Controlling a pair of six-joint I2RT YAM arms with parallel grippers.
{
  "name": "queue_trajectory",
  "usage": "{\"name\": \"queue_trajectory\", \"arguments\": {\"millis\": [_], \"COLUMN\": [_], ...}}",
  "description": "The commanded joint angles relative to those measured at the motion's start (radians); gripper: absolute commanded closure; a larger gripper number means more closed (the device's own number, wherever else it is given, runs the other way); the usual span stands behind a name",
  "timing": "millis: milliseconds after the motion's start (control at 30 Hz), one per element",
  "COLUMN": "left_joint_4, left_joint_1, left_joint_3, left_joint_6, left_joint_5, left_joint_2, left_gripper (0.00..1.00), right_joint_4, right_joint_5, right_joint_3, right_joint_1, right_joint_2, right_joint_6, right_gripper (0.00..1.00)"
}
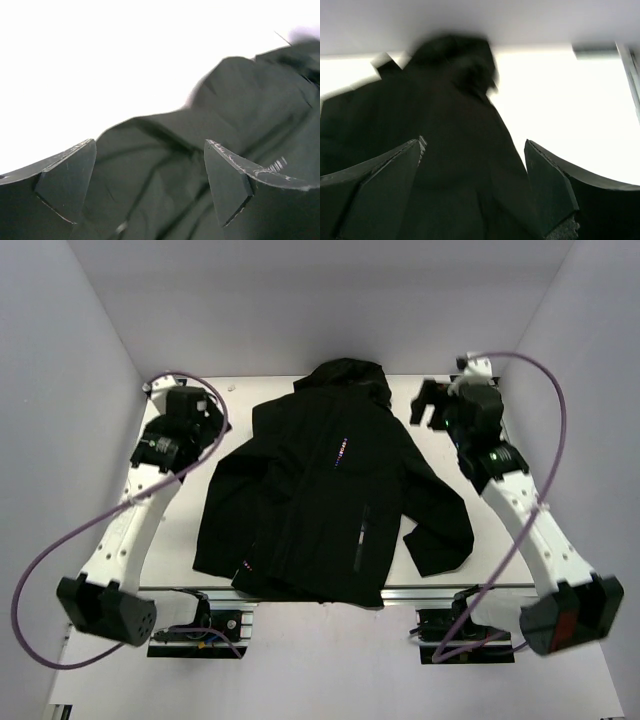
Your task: Zip up the jacket
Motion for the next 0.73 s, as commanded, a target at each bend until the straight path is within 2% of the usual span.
{"name": "queue_trajectory", "arguments": {"millis": [0,67,200,400,700], "left_joint_4": [0.026,0.032,0.126,0.141,0.226], "left_joint_1": [0.105,0.178,0.317,0.340,0.340], "left_joint_3": [0.062,0.033,-0.091,-0.182,-0.235], "left_joint_6": [0.106,0.099,0.132,0.145,0.149], "left_joint_5": [0.052,0.046,0.155,0.189,0.229], "left_joint_2": [0.063,0.072,-0.006,-0.086,-0.157], "left_gripper": [0.02,0.02,0.02,0.02,0.02], "right_joint_4": [-0.138,-0.154,-0.166,-0.177,-0.160], "right_joint_5": [0.125,0.156,0.267,0.282,0.296], "right_joint_3": [-0.126,-0.243,-0.384,-0.447,-0.441], "right_joint_1": [-0.016,-0.016,-0.017,-0.016,-0.016], "right_joint_2": [-0.131,-0.193,-0.320,-0.472,-0.495], "right_joint_6": [0.093,0.104,0.151,0.201,0.181], "right_gripper": [0.11,0.11,0.11,0.11,0.10]}}
